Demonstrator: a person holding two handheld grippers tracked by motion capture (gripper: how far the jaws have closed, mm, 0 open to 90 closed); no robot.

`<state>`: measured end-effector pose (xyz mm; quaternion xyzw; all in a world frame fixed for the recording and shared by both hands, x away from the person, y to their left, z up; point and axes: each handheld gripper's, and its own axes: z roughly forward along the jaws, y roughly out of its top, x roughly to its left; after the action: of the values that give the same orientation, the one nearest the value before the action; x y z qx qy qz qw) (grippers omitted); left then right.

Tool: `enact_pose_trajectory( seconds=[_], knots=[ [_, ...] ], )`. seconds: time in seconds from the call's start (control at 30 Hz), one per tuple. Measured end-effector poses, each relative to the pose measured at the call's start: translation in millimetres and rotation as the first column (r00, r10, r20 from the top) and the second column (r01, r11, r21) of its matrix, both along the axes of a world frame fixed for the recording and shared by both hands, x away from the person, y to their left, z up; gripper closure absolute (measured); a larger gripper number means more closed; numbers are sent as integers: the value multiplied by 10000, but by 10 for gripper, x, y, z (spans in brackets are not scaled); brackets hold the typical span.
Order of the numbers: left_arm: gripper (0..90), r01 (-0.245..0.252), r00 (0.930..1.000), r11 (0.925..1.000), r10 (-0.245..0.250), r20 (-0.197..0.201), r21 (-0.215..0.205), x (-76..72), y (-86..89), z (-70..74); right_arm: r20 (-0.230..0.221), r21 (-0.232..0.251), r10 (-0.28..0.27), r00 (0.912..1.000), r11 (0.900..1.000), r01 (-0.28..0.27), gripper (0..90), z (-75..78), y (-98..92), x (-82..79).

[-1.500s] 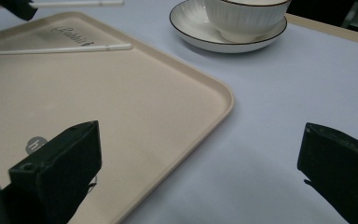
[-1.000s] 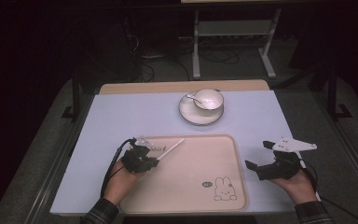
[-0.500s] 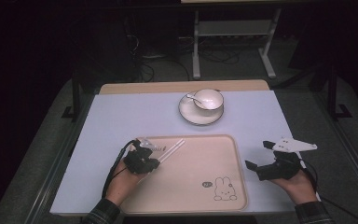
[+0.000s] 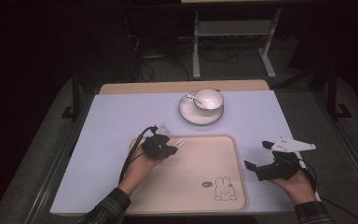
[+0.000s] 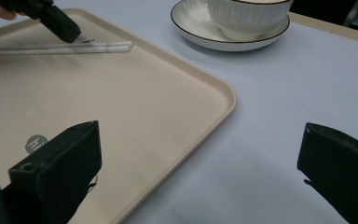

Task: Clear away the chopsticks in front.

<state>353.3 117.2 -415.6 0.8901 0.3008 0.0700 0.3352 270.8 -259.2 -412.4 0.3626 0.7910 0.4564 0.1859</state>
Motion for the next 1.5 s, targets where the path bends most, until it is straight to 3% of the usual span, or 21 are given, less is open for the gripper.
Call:
enact_pose_trajectory(
  seconds=[0.17, 0.2, 0.4, 0.87, 1.5],
  knots=[
    [897, 143, 9998, 9999, -142, -138, 41, 126, -177, -91, -34, 2, -65, 10000, 10000, 65, 0, -9, -21, 0],
    [897, 179, 9997, 9996, -176, -170, 200, 182, -234, -147, -33, -5, -88, 10000, 10000, 88, 0, -10, -28, 2],
    [898, -119, 9997, 9997, 124, -211, 232, 280, -232, -205, -46, 47, -155, 9999, 9999, 155, 0, -11, -52, -3],
    [898, -920, 9946, 9956, 926, -461, 163, 325, 114, -197, 29, 81, -171, 9998, 9998, 171, 0, 0, -53, -8],
    [898, -1498, 9856, 9871, 1536, -711, 562, 204, 623, -156, 46, 75, -167, 9998, 9998, 167, 0, 5, -54, -14]
  ],
)
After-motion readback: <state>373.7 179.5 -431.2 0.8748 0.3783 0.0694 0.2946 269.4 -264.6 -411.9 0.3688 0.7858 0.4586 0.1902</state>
